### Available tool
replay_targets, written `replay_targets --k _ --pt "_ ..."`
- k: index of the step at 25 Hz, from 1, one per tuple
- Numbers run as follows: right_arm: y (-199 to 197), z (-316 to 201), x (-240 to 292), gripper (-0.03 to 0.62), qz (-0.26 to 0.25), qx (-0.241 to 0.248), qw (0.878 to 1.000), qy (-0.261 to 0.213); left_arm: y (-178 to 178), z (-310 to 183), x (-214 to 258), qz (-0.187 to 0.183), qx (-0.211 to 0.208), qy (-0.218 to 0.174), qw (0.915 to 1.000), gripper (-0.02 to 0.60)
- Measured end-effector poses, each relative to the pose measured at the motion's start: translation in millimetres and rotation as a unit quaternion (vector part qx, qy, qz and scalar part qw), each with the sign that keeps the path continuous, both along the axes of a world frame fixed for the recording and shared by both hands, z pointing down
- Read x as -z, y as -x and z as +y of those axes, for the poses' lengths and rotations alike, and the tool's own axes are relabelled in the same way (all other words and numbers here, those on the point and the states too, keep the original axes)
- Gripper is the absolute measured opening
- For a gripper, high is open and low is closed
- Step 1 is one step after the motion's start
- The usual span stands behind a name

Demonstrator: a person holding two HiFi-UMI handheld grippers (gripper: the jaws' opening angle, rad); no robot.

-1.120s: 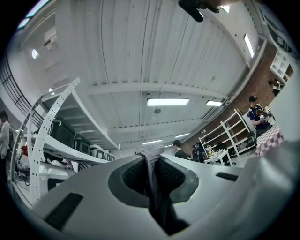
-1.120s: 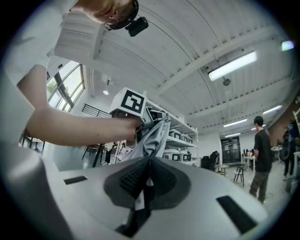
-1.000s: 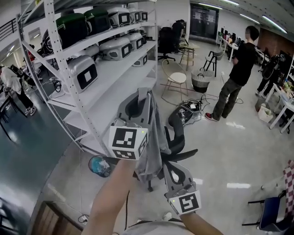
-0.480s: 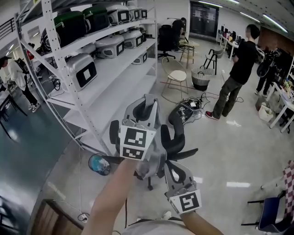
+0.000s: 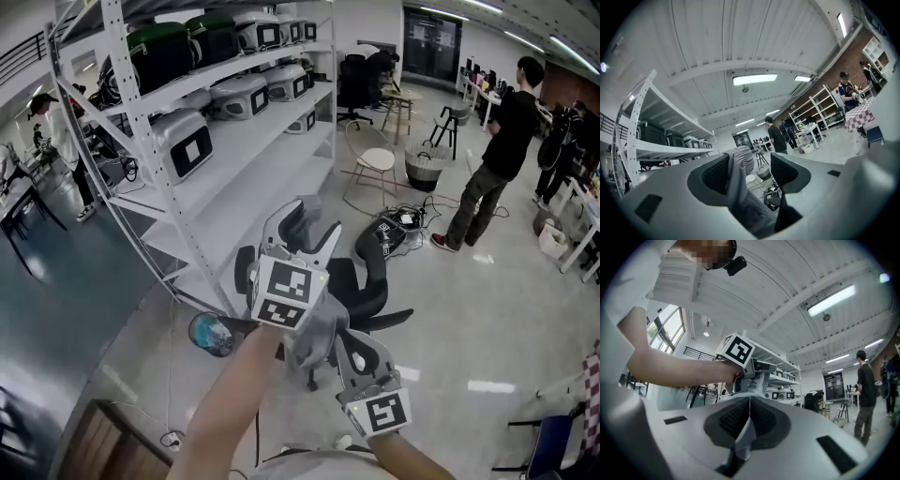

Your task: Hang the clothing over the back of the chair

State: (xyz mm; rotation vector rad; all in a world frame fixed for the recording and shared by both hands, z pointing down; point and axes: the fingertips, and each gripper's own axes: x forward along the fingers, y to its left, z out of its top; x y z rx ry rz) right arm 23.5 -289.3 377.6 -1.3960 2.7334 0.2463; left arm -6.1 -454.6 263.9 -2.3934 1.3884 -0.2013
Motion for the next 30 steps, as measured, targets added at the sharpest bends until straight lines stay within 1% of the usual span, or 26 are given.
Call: replay_targets --k 2,3,5,7,9,12,13,17,19,22,24,25,27,29,30 --pt "0.2 -0.6 0.1 0.015 -0.001 0.003 1.0 0.0 1.9 -0.8 -0.2 0.005 -0.003 0.006 1.0 0.268" --pt "0.8 -0.8 0.2 0.015 -0.001 0.005 1.0 0.001 4.0 -2.6 -2.5 0.009 -0.007 0.017 0.9998 0.273" --pt "2.2 -1.8 0.5 0.015 -0.002 0.008 1.0 0.0 7.4 -7.6 -13.5 -0.004 -0.019 0.058 0.9981 0.279" --pt "3.6 -3.1 -0.1 0.015 -0.004 0.011 1.0 0.001 7.5 -10.4 -27.8 -0.031 -0.036 0.112 0.9926 0.279" --pt "4.9 -3.0 -0.8 0.015 -0.005 0.015 1.0 0.002 8.9 -10.6 -38.0 -0.06 -0.035 0.146 0.9869 0.279" --pt "4.3 -2.0 -0.2 0.015 -0.007 0.018 1.0 0.002 17.4 -9.8 -49.2 -0.132 0.012 0.159 0.9783 0.278" --pt "3.6 -2.2 0.3 0.015 -0.008 0.019 1.0 0.002 17.6 -8.3 -49.7 -0.142 0.017 0.16 0.9768 0.278" --pt "5.0 -5.2 -0.9 0.015 -0.011 0.019 1.0 0.004 12.4 -1.3 -44.5 -0.11 -0.006 0.157 0.9814 0.278" --pt "6.3 -6.1 -2.3 0.015 -0.013 0.021 1.0 0.006 10.8 5.0 -44.1 -0.096 -0.009 0.148 0.9842 0.278" --pt "4.9 -7.3 -2.1 0.015 -0.015 0.022 1.0 0.007 10.1 17.0 -43.5 -0.081 -0.001 0.128 0.9884 0.275" --pt "3.7 -7.4 -0.1 0.015 -0.017 0.02 1.0 0.005 14.3 24.3 -41.9 -0.07 0.011 0.112 0.9912 0.26" --pt "3.3 -7.3 0.9 0.015 -0.018 0.019 1.0 0.004 18.7 27.8 -39.5 -0.063 0.02 0.101 0.9927 0.234" --pt "2.3 -6.9 3.0 0.015 -0.021 0.017 1.0 0.004 29.3 36.1 -31.8 -0.045 0.035 0.077 0.9954 0.162" --pt "1.1 -5.8 4.8 0.015 -0.021 0.014 1.0 0.004 37.4 46.8 -23.0 -0.025 0.038 0.054 0.9975 0.081" --pt "0.6 -5.2 5.2 0.015 -0.019 0.012 1.0 0.004 39.8 52.8 -19.9 -0.016 0.034 0.045 0.9983 0.051"
